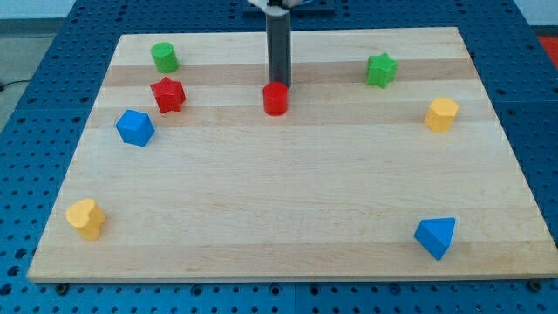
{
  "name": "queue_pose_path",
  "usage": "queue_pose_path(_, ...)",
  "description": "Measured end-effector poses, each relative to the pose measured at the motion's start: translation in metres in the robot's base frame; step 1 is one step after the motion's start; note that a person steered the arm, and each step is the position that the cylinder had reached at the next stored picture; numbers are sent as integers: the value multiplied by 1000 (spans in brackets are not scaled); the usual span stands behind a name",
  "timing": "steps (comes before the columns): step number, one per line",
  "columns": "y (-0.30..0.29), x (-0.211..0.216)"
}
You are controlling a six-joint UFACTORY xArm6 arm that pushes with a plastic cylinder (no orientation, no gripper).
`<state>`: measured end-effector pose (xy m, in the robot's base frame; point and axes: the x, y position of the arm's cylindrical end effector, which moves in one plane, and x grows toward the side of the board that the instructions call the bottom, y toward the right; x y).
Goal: Move the green star to the top center
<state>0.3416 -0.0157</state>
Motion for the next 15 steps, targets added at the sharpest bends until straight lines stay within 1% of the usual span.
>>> queue_pose_path(1, 36, 10)
queue_pose_path(2, 116, -4)
queue_pose_path(3, 196, -4)
queue_pose_path(4, 192, -50)
queue_pose_path(5, 120, -62)
queue_pose_path(6, 62, -62)
queue_pose_path(7, 88, -30)
queue_pose_path(8, 61, -12)
queue_pose_path(9, 44, -14)
queue_pose_path(10, 48, -38)
queue_pose_path(11, 48, -40)
queue_pose_path(12, 54, -19)
queue_pose_path(15, 60, 3)
